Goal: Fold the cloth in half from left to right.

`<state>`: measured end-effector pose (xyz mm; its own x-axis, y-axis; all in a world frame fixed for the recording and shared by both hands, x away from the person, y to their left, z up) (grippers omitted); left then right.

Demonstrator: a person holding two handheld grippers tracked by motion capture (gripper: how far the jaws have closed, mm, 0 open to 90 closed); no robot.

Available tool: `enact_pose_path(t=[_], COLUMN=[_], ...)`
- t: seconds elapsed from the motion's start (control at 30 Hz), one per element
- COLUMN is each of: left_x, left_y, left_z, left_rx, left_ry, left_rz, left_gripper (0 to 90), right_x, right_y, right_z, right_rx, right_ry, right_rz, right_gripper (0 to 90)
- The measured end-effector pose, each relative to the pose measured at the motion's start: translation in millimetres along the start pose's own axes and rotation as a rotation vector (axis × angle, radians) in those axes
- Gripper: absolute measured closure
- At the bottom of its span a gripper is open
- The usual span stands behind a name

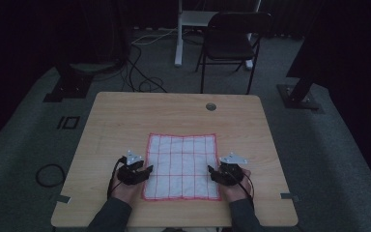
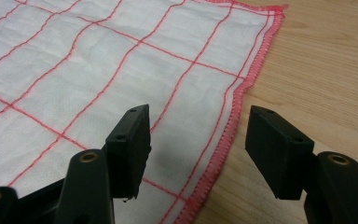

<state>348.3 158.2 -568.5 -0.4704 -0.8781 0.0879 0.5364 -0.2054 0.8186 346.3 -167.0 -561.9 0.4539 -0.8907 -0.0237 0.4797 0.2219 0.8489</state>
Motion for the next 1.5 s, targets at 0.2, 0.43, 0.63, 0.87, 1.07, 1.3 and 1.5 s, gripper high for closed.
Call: enact_pose_path(t=[0.2, 0.43, 0.63, 0.87, 1.07, 1.3, 1.5], left_x=[3.3, 5.2, 0.6, 1.7, -4.1, -23.0, -25.2], left_y=[3.6, 5.9, 6.1, 5.7, 3.6, -0.9, 2.5], left_z=[-7.0, -10.7, -9.3, -7.8, -3.1, 7.7, 11.1], left_rx=[0.006, 0.013, 0.004, -0.013, -0.015, -0.019, 0.006], left_ry=[0.001, 0.001, 0.018, 0.01, 0.017, 0.052, 0.023], left_rz=[-0.003, 0.023, 0.063, 0.05, 0.051, 0.078, 0.114], left_gripper=[51.7, 55.3, 79.9, 88.5, 88.6, 88.6, 88.8], right_x=[1.5, 0.7, 0.9, 1.2, 2.6, 1.7, 1.2], right_y=[0.5, 0.0, -0.1, 0.3, 0.3, 0.0, -0.4], right_z=[0.9, 0.1, -0.1, 0.6, 1.1, 0.3, -0.5], right_rx=[0.007, 0.003, 0.001, 0.006, 0.007, 0.005, 0.001], right_ry=[-0.003, 0.0, 0.001, -0.001, 0.0, 0.0, 0.003], right_rz=[-0.005, 0.0, -0.001, -0.005, -0.01, -0.005, -0.004], right_gripper=[40.2, 40.0, 40.0, 40.0, 40.0, 40.0, 40.1])
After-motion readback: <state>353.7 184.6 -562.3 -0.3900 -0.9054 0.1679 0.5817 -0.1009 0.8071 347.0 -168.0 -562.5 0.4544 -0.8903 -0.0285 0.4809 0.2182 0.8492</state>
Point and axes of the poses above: each handheld gripper's, and its own axes: z roughly backward along the jaws, y roughly out of its top, x roughly to its right, the point moved 4 cm from there along -z, roughly forward along the jaws, and after that the axes turned 8 degrees about x, right-handed, at the moved point
